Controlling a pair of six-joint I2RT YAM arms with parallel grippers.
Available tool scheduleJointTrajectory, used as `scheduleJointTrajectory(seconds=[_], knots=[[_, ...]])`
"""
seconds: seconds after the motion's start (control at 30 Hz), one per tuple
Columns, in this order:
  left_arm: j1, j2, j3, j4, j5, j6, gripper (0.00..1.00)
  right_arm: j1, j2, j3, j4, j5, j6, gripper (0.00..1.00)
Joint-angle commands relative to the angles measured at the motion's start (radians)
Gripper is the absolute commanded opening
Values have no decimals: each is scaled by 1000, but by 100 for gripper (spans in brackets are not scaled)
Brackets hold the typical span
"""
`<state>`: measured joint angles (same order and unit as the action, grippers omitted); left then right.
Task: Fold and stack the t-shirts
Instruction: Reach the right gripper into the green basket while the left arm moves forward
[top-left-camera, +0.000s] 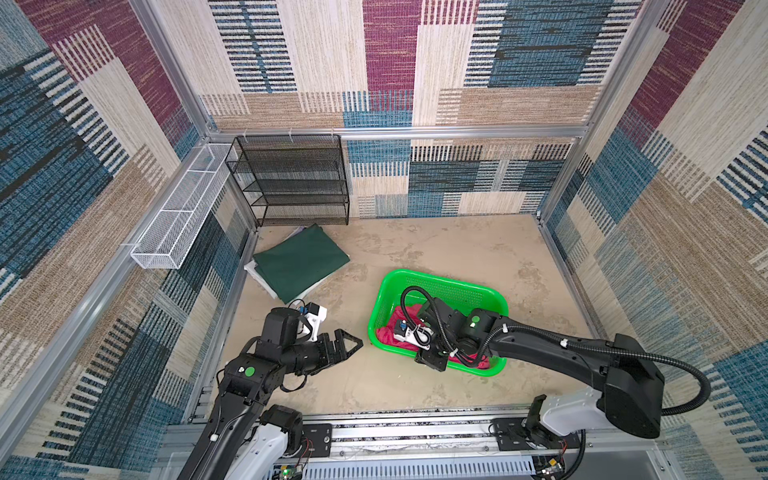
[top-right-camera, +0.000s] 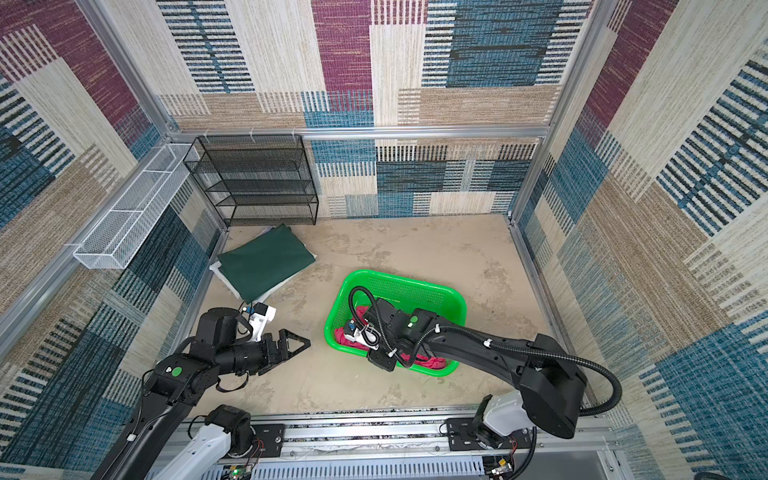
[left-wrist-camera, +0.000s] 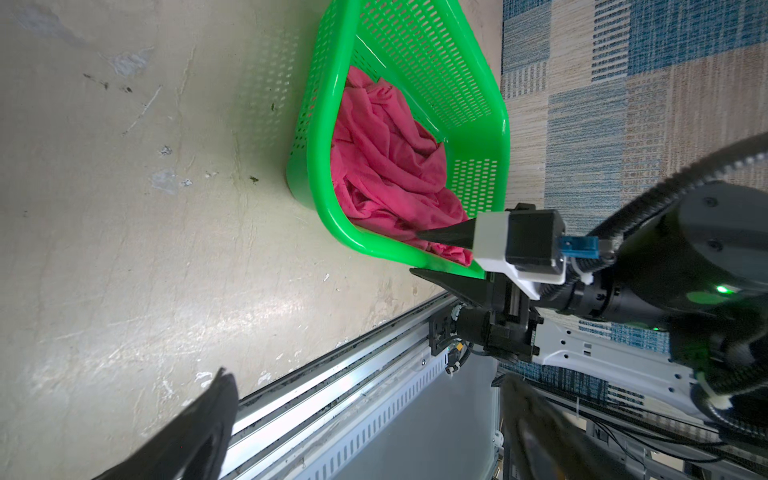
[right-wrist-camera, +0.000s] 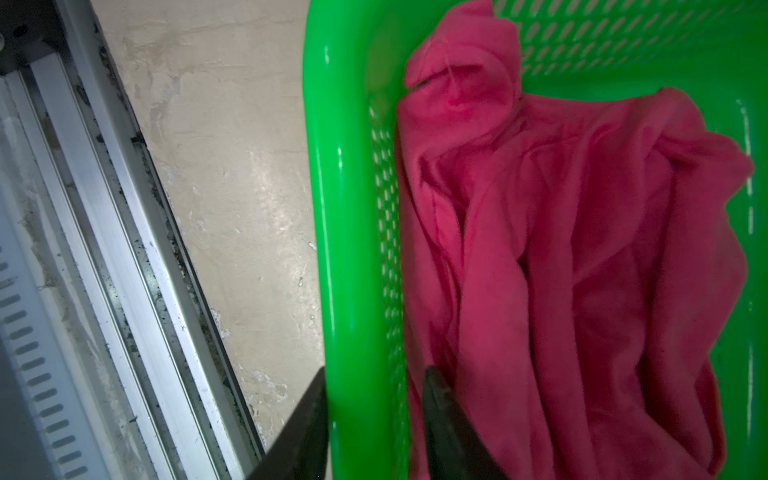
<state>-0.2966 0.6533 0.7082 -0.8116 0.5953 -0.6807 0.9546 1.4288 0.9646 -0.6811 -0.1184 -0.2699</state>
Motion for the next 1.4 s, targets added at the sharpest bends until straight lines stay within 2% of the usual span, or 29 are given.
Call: scheduleJointTrajectory(seconds=[0.0, 0.13, 0.23, 0.43, 0.6, 0.73, 0.87, 0.97, 1.1, 1.23, 1.37], knots=[[-1, -1, -3, -2, -8, 5, 99, 2, 10, 5, -4, 75, 20, 36], [-1, -6, -7, -7, -40, 7, 99, 3, 19, 1, 6, 134, 38, 27], [0, -4, -10, 4, -40, 1, 99, 2, 20, -7, 32, 182, 56, 12], [-1, 44, 15, 91, -44, 12, 99, -22, 4, -27, 158, 339, 121, 1], [-1, 175, 59, 245, -46, 49, 99, -141, 45, 24, 227, 379, 155, 0], [-1, 317, 139, 359, -34, 79, 99, -297, 99, 75, 286, 389, 136, 0], [-3, 455, 214, 474, 38, 78, 99, -446, 200, 183, 306, 436, 106, 0], [-23, 539, 254, 552, 47, 78, 99, -542, 296, 271, 343, 452, 64, 0], [-89, 662, 382, 528, -7, 104, 99, -656, 423, 400, 364, 442, 24, 0], [-174, 714, 447, 606, -170, 72, 98, -756, 516, 499, 393, 436, -1, 0], [-230, 794, 514, 647, -211, 53, 99, -829, 585, 568, 424, 430, -28, 0]])
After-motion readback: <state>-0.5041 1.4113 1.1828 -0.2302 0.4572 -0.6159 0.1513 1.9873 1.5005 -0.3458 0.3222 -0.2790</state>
